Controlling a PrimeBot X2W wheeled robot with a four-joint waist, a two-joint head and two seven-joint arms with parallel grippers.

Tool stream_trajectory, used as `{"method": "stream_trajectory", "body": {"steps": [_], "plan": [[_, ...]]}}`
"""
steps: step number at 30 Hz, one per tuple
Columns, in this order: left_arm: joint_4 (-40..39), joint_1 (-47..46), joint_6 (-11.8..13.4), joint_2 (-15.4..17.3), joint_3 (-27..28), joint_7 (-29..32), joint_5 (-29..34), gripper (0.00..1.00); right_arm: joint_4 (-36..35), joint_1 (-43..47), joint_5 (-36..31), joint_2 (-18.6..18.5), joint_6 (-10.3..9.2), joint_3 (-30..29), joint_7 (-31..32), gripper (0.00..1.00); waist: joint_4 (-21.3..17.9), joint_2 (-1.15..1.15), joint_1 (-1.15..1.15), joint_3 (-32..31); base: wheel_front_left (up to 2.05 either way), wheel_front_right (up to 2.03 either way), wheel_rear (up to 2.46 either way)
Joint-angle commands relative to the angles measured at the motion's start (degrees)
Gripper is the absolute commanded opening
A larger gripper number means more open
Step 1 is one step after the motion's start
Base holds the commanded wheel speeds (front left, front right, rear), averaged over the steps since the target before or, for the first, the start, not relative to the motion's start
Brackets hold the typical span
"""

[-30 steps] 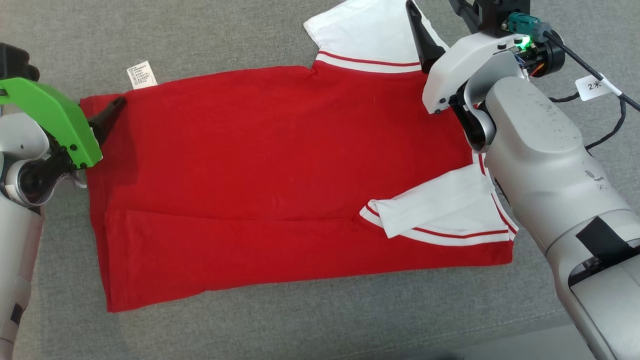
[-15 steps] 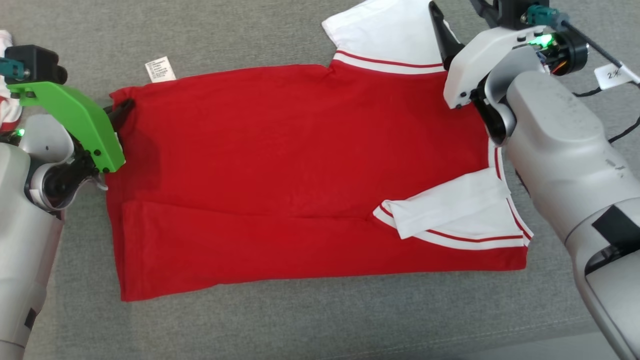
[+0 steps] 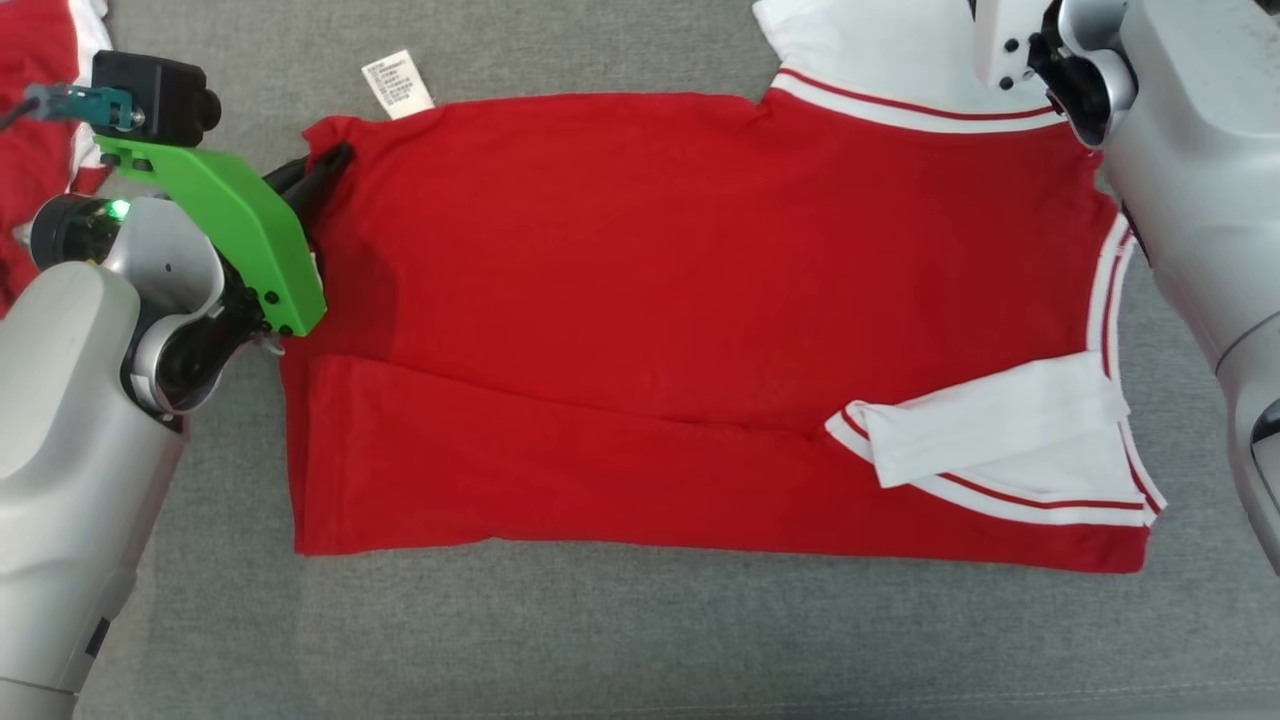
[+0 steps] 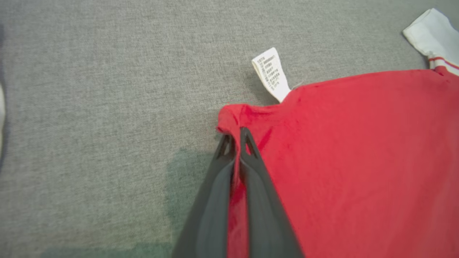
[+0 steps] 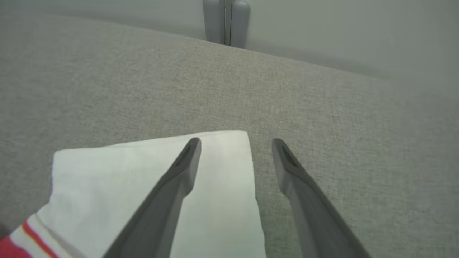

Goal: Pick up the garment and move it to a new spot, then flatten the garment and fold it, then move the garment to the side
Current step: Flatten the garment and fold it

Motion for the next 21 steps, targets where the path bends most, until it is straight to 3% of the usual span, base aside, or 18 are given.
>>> {"method": "stream_trajectory", "body": {"steps": [1, 16, 17, 18, 19, 21], "plan": [[-0.5, -1.0, 0.0, -0.2, -0.5, -0.4, 0.1, 0.0, 0.7, -0.6, 0.4, -0.4, -0.06, 0.1, 2.3, 1.0, 1.8, 0.0, -0.01, 1.8, 0.0, 0.0, 0.0], [-0.8, -2.6, 0.0, -0.3, -3.0, -2.9, -1.6, 0.0, 2.3, -0.6, 1.2, -0.5, -0.02, 0.1, 16.5, 1.0, 3.5, 0.0, -0.01, 4.1, 0.0, 0.0, 0.0], [-0.6, -2.7, 0.0, -0.3, -3.0, -3.1, -1.7, 0.0, 2.3, -0.6, 1.3, -0.3, -0.02, 0.2, 17.1, 0.5, 3.5, 0.0, -0.01, 4.2, 0.0, 0.0, 0.0], [-0.4, -2.7, 0.0, -0.3, -3.1, -3.3, -1.7, 0.0, 2.4, -0.6, 1.2, -0.2, -0.02, 0.4, 17.6, 0.07, 3.5, 0.0, -0.01, 4.2, 0.0, 0.0, 0.0], [-0.2, -2.7, 0.1, -0.3, -3.1, -3.7, -1.9, 0.0, 2.4, -0.5, 1.1, -0.1, -0.02, 0.6, 17.9, 0.0, 3.4, 0.0, -0.01, 4.2, 0.0, 0.0, 0.0], [0.3, -2.7, 0.1, -0.4, -3.2, -4.1, -2.1, 0.0, 2.4, -0.8, 1.0, -0.4, -0.03, 0.8, 17.2, 0.0, 3.3, 0.0, -0.01, 4.1, 0.0, 0.0, 0.0]]}}
